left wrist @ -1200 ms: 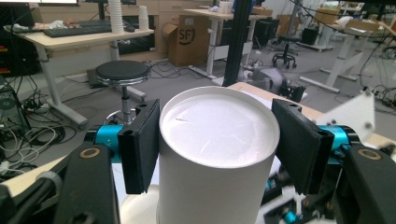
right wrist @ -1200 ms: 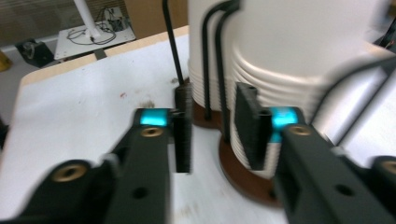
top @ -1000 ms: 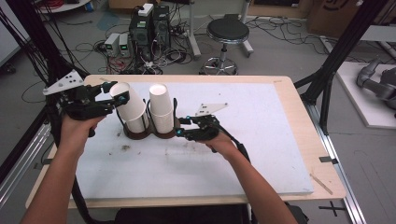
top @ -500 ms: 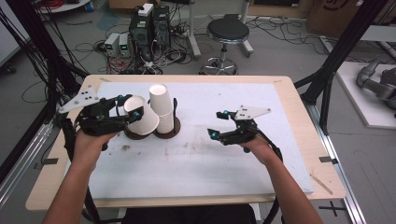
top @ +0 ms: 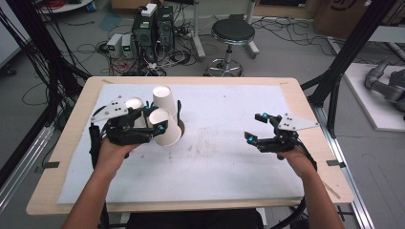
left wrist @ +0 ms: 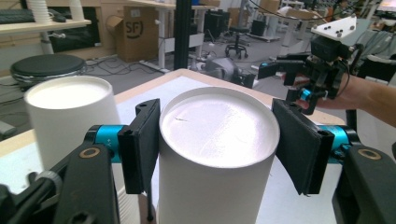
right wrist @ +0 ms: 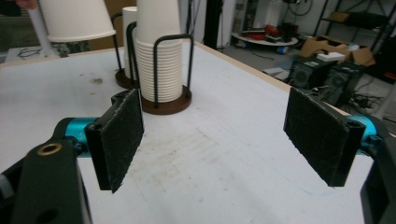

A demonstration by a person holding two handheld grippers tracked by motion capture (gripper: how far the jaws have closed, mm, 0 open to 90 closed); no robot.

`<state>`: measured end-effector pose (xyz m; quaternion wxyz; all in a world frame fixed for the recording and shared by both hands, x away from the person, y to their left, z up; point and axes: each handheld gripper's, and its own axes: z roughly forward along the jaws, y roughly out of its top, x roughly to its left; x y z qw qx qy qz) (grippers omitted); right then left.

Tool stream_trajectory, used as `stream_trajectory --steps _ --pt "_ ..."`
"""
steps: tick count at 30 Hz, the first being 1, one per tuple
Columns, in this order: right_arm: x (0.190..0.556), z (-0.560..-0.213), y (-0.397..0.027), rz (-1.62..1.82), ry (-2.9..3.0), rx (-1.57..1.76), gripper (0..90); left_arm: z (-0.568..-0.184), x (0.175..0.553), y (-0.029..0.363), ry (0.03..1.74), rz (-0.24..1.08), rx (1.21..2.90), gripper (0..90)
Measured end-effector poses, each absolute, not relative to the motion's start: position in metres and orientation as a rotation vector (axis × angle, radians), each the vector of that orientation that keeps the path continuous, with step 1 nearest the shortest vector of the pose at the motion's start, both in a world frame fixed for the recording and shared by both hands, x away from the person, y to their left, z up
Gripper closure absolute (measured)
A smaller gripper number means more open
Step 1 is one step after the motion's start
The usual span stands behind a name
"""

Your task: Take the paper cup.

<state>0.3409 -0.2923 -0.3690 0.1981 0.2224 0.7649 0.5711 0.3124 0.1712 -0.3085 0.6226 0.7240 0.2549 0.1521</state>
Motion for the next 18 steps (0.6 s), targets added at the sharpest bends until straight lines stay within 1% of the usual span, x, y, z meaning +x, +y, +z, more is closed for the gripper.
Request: stream_trajectory --steps 6,7,14,18 --pt "0.336 -0.373 -0.314 1.517 2.164 0.675 20.7 -0.313 0.313 0.161 0.565 0.334 1.658 35.7" --pt "0.336 -0.376 -0.316 1.516 2.18 0.709 19.5 -0.314 0.313 0.159 0.561 0.332 1.657 35.7" --pt "0.34 -0.386 -0.312 1.503 2.187 0.795 19.4 -0.316 0.317 0.153 0.555 0.336 1.662 35.7" --pt "0.337 -0.383 -0.313 1.534 2.17 0.782 19.4 -0.319 0.317 0.149 0.554 0.339 1.67 35.7"
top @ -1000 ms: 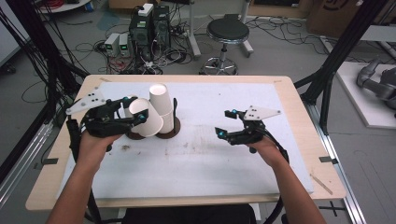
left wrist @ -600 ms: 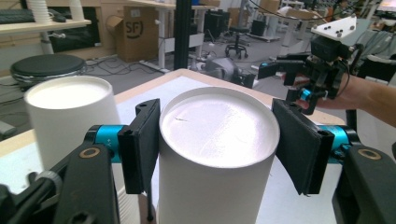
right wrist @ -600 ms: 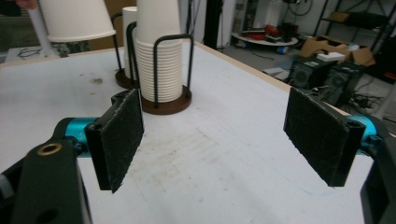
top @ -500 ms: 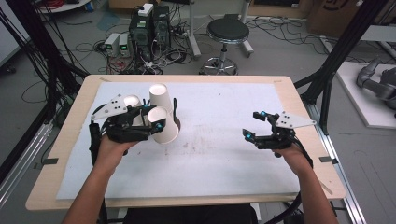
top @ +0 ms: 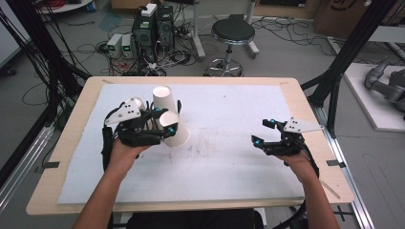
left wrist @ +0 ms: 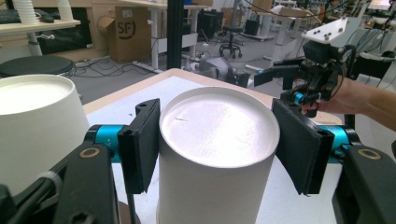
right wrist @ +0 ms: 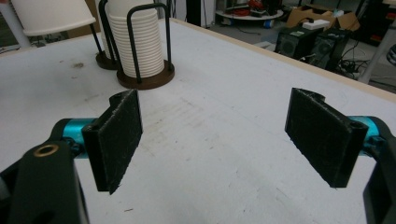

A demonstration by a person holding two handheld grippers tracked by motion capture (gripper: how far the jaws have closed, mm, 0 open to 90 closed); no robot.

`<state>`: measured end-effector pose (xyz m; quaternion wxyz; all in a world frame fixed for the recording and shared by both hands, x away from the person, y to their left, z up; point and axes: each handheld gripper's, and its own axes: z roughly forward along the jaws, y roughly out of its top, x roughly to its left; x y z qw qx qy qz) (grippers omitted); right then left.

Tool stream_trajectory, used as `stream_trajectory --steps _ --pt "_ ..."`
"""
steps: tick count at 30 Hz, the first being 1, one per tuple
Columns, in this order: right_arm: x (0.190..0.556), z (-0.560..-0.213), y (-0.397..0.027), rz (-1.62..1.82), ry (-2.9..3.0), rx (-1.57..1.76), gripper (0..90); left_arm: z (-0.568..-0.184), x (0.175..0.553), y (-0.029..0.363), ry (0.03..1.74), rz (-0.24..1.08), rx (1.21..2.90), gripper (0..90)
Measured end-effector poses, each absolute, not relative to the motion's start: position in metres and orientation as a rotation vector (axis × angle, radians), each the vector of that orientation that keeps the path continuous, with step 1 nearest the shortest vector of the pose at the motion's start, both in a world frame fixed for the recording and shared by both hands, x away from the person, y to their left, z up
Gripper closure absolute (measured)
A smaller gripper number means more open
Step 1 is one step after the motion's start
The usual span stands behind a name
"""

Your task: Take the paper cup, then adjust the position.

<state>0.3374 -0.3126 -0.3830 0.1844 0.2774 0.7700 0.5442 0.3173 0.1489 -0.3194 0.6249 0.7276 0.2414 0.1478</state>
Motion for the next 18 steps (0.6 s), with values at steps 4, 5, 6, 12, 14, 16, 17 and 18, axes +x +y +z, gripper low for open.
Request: stream_trajectory --steps 4,5,6,12,14,16,17,18 --pt "0.336 -0.382 -0.315 1.55 2.161 0.781 19.4 -0.323 0.319 0.143 0.549 0.329 1.683 35.7" --pt "0.335 -0.381 -0.315 1.562 2.161 0.782 19.5 -0.323 0.319 0.142 0.545 0.326 1.687 35.7" --pt "0.335 -0.381 -0.315 1.567 2.157 0.777 19.4 -0.323 0.319 0.14 0.541 0.326 1.691 35.7" --pt "0.333 -0.379 -0.306 1.652 2.178 0.739 19.4 -0.326 0.321 0.134 0.515 0.312 1.711 35.7" --pt "0.332 -0.378 -0.302 1.665 2.183 0.719 19.4 -0.328 0.321 0.131 0.501 0.308 1.715 35.7" --pt "0.332 -0.377 -0.297 1.679 2.196 0.692 19.4 -0.33 0.321 0.129 0.49 0.302 1.719 35.7" --pt "0.332 -0.377 -0.296 1.686 2.193 0.682 19.4 -0.331 0.321 0.127 0.484 0.3 1.724 35.7" --pt "0.331 -0.376 -0.292 1.703 2.205 0.653 19.4 -0.331 0.32 0.125 0.477 0.294 1.728 35.7"
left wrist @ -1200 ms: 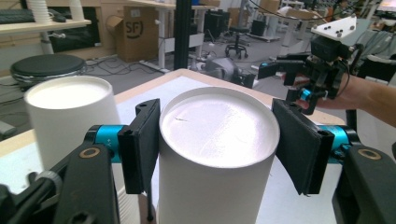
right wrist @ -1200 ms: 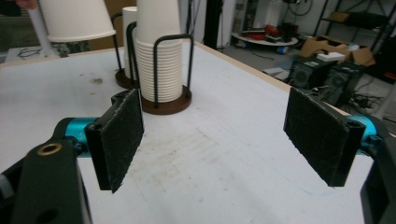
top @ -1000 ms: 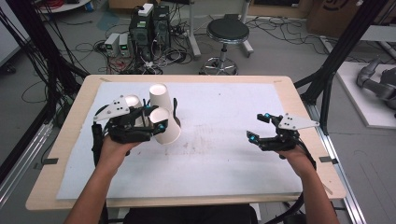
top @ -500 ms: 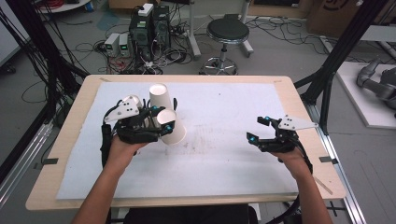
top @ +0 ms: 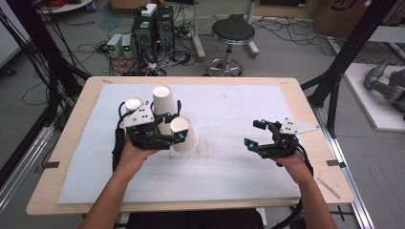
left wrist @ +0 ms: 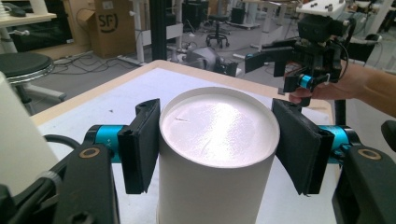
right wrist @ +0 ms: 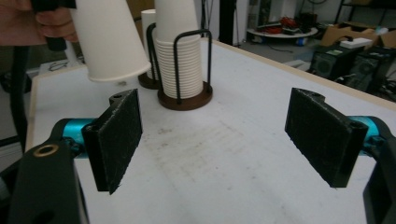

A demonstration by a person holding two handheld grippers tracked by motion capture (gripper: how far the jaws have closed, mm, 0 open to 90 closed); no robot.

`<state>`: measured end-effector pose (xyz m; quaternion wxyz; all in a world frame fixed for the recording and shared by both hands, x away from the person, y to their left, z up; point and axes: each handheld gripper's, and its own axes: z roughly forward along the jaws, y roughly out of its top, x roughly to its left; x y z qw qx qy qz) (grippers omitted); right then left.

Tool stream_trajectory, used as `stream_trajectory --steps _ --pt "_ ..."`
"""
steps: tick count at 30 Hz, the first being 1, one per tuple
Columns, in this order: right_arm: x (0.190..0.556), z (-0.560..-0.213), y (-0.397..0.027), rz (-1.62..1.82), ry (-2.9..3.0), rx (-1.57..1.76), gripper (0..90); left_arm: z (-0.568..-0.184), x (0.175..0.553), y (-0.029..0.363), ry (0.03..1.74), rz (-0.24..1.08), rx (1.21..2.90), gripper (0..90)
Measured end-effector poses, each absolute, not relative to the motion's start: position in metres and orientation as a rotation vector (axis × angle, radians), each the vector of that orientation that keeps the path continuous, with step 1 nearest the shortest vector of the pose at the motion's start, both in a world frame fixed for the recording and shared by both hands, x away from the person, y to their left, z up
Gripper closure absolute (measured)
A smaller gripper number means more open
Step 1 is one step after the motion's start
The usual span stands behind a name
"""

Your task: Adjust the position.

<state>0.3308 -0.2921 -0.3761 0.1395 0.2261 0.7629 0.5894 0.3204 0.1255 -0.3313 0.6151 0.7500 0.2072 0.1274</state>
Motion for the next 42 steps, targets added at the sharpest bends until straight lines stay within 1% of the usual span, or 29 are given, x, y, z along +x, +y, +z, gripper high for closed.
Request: stream_trajectory --steps 12,23,42 --pt "0.322 -0.374 -0.273 1.764 2.281 0.528 19.4 -0.336 0.316 0.106 0.411 0.243 1.763 35.7" --pt "0.323 -0.38 -0.24 1.793 2.359 0.444 19.4 -0.339 0.317 0.095 0.379 0.223 1.776 35.7" --pt "0.33 -0.381 -0.213 1.824 2.436 0.324 19.4 -0.346 0.316 0.085 0.307 0.169 1.782 35.7"
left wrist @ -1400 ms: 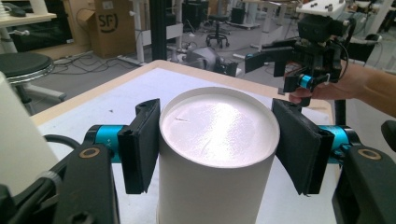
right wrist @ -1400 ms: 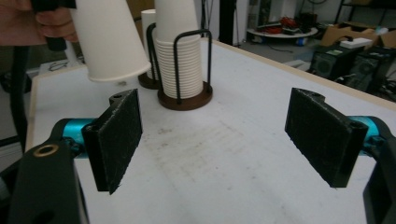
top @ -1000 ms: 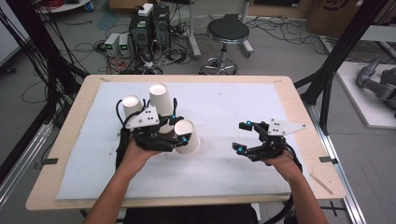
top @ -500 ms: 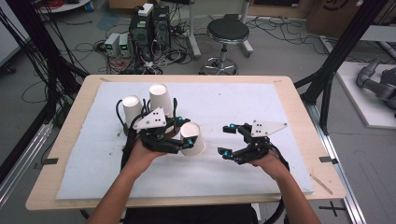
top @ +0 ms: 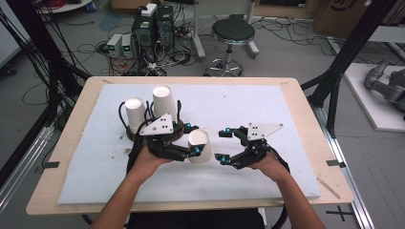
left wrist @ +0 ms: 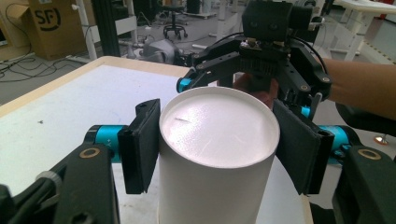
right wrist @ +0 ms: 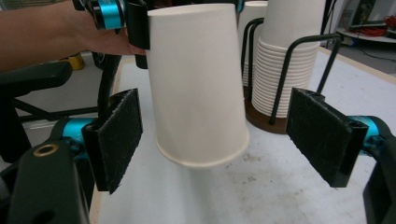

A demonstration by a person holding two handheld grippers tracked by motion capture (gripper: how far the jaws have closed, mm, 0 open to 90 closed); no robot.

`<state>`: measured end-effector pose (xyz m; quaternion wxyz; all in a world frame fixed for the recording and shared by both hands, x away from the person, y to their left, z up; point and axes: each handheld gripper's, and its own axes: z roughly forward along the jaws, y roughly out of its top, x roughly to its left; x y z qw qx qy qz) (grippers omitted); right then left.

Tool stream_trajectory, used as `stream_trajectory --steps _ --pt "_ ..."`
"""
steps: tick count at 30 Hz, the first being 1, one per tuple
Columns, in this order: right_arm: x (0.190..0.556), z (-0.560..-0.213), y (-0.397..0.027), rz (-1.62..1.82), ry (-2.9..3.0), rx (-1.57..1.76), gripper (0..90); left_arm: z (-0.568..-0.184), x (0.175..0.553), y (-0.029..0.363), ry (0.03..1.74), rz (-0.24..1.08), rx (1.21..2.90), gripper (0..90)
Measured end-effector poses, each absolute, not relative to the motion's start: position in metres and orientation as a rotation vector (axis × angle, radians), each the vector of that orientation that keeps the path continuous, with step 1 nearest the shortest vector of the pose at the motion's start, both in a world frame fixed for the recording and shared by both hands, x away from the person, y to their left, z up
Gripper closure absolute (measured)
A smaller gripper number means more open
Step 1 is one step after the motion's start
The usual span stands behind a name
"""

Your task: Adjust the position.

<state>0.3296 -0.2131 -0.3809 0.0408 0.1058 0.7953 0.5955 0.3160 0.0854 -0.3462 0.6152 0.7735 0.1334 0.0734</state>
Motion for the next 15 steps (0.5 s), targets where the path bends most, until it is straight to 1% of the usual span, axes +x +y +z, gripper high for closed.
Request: stream_trajectory --steps 15 --pt "0.33 -0.383 -0.196 1.84 2.462 0.272 19.5 -0.346 0.317 0.079 0.296 0.166 1.788 35.8"
